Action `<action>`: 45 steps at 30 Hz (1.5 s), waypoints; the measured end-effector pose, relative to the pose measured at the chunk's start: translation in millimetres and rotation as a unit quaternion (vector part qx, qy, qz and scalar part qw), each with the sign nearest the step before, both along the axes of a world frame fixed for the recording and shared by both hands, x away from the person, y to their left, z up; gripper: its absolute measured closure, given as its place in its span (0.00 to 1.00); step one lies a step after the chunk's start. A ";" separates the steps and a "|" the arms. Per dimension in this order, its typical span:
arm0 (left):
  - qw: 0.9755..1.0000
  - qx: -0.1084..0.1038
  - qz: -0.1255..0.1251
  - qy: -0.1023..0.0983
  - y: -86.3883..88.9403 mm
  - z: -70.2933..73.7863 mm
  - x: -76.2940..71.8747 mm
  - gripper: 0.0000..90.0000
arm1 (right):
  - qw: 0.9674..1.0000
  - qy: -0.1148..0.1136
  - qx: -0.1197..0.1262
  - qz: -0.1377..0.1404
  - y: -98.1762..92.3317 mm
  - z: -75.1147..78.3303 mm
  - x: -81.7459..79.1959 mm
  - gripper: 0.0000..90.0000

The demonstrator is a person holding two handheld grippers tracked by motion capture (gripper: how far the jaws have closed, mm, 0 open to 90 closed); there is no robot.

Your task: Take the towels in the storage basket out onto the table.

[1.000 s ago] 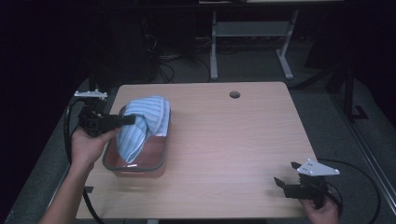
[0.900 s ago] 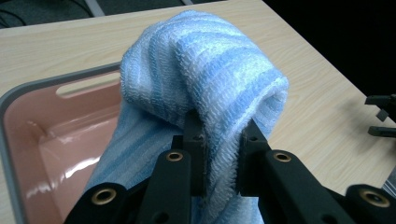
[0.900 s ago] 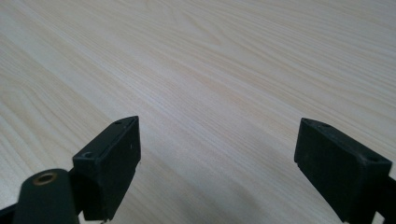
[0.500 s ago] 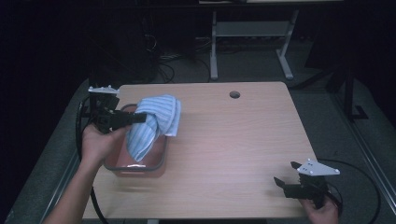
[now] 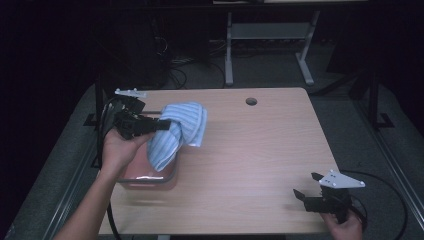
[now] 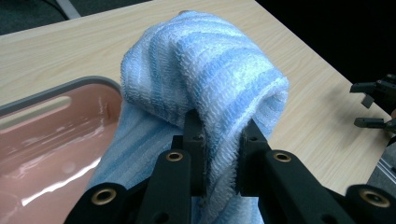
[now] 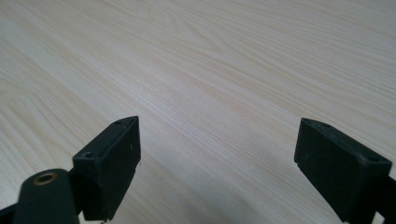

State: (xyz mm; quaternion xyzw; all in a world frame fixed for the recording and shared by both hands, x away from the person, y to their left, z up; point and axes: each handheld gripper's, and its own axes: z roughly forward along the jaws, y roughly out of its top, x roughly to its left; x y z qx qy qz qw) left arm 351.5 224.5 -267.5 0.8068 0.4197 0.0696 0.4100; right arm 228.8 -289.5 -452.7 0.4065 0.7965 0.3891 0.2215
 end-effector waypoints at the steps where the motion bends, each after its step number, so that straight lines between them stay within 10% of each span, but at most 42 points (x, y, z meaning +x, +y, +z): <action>1: 1.000 0.002 -0.003 0.001 -2.2 0.2 1.0 0.86 | 1.000 0.001 0.001 0.000 -0.4 0.0 0.2 0.16; 45: 0.997 0.018 -0.068 0.026 -86.2 -20.0 24.5 0.88 | 1.000 -0.004 0.012 0.004 0.4 2.8 3.7 0.16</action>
